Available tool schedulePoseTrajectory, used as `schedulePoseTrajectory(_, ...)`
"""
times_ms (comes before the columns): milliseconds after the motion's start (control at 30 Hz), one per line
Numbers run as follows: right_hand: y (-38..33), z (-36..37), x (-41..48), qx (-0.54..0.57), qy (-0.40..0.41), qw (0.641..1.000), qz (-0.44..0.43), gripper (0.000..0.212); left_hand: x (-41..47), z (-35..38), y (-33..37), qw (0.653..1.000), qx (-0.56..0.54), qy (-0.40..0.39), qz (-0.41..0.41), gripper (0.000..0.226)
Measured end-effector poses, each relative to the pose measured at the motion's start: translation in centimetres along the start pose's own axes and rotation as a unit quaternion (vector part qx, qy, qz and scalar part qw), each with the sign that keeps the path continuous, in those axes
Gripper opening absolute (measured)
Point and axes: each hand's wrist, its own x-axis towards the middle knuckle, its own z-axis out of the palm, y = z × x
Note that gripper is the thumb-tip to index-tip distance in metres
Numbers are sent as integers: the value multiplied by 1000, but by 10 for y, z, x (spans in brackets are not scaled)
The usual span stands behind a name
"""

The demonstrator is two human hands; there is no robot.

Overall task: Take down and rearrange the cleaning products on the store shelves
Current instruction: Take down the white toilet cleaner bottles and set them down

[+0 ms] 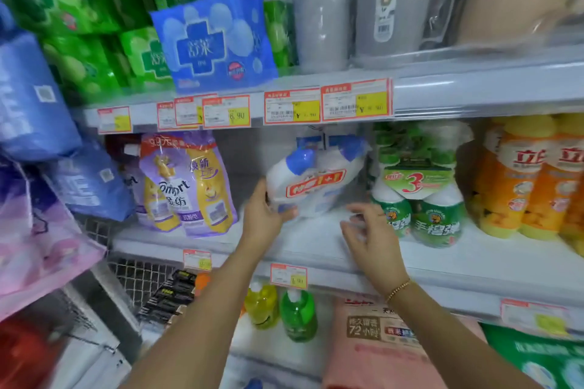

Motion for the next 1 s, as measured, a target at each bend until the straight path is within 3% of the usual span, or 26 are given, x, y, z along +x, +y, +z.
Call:
schedulePoseTrajectory(167, -30, -13, -21, 149, 27, 984, 94, 43, -58, -25, 18, 997, 41, 29, 66, 55)
schedulePoseTrajectory(300, -53, -20, -40, 207, 18, 973, 101, 59, -89, -50, 55, 997, -2, 18, 77, 52)
schedulePoseTrajectory(500, -86, -40, -66, 258, 18, 964, 56, 75, -140, -65, 102, 983, -177, 27, 33, 58)
schedulePoseTrajectory(700, -102, -68, -83, 444, -30, 891, 92, 97, -178, -69, 117, 942, -329, 1, -64, 34)
schedulePoseTrajectory(867, -116, -74, -89, 437, -11, 895, 91, 56, -193, -72, 119, 931, -357, 26, -72, 51)
schedulePoseTrajectory(1000, -126, -76, -83, 388, -9, 915, 110, 58, -195, -78, 117, 927, -365, 46, -69, 58)
